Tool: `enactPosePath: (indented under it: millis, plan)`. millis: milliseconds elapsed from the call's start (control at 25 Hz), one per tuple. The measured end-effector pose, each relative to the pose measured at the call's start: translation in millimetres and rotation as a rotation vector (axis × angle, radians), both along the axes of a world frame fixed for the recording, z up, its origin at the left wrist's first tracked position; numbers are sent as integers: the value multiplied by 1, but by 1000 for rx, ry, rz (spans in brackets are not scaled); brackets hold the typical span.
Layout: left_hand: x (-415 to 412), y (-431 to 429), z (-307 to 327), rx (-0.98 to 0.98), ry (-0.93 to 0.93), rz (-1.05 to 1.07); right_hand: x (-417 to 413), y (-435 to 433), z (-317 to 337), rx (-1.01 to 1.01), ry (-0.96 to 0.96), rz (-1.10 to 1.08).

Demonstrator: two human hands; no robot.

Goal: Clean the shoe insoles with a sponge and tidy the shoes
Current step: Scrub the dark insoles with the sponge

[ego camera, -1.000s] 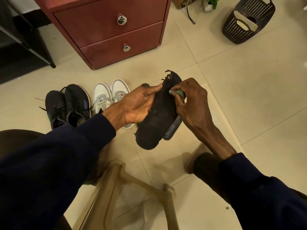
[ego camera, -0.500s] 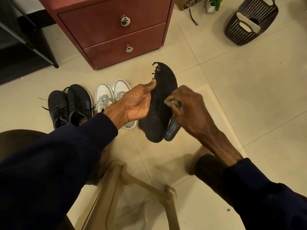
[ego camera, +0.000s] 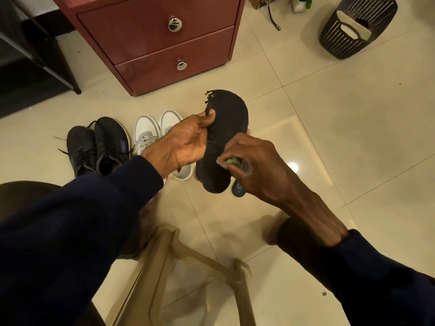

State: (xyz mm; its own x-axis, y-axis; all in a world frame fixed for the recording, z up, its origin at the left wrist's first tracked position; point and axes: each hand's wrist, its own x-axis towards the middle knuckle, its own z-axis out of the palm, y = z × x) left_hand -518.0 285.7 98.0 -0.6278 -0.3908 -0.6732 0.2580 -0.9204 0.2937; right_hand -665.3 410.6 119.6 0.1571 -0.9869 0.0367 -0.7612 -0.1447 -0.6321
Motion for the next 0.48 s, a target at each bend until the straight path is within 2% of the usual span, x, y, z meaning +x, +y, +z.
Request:
enactPosePath:
  millis: [200,360,480]
  plan:
    - [-2,1,6,-51,-39,46,-23,5,1,-54,-86,-263]
    - [-5,-1,2,-90,-141,61,-15,11,9,97,-242,-172]
    - [-5,-2,0,-149,-195,64,-30,9,12,46,-344,-373]
